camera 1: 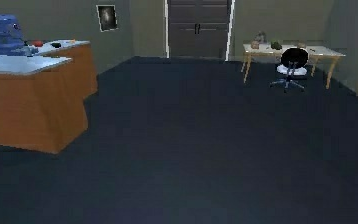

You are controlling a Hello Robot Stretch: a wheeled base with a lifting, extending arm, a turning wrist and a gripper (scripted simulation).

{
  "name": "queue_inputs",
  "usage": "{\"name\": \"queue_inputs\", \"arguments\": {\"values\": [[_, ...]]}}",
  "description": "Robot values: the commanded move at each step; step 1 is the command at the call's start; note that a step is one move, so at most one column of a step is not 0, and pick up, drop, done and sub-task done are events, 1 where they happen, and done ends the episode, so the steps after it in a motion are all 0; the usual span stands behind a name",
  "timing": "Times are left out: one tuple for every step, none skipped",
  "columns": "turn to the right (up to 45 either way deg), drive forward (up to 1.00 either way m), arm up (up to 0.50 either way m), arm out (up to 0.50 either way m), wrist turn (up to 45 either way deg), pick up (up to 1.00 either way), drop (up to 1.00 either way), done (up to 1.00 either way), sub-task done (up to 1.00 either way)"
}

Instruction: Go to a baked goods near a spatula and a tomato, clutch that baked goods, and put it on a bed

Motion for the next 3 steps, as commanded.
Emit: {"name": "queue_inputs", "arguments": {"values": [[-12.0, 0.0, 0.0, 0.0, 0.0, 0.0, 0.0, 0.0, 0.0], [0.0, 1.0, 0.0, 0.0, 0.0, 0.0, 0.0, 0.0, 0.0], [-3.0, 0.0, 0.0, 0.0, 0.0, 0.0, 0.0, 0.0, 0.0]]}}
